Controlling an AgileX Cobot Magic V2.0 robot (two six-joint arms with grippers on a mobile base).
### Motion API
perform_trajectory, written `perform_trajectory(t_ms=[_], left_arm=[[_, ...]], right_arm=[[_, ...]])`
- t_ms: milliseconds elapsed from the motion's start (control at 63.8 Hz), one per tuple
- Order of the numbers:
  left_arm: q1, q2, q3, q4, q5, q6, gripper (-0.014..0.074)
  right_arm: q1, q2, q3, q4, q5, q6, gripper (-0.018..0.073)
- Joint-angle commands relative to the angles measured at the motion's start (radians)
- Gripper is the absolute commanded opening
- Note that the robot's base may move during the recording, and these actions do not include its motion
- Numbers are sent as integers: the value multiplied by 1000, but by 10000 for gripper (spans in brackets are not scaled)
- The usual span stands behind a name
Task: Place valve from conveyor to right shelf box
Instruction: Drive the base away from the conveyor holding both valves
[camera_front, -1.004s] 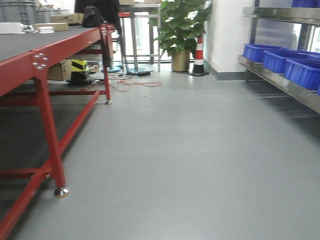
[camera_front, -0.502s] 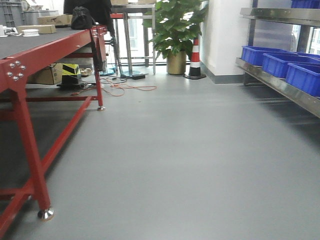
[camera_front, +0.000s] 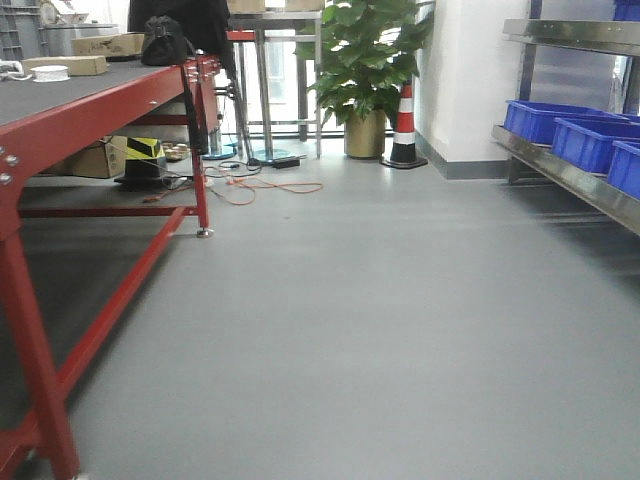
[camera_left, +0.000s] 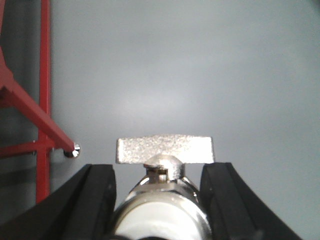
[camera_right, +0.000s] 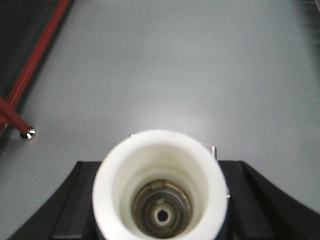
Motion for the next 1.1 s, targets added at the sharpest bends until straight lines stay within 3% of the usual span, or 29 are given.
perform_trajectory(t_ms=[0, 1082], left_arm=[[-8, -15, -10, -5, -41, -5, -111], [-8, -15, -10, -5, -405, -5, -111]], right_arm=[[0, -13, -17, -1, -63, -2, -151], [0, -13, -17, -1, -169, -2, -151]])
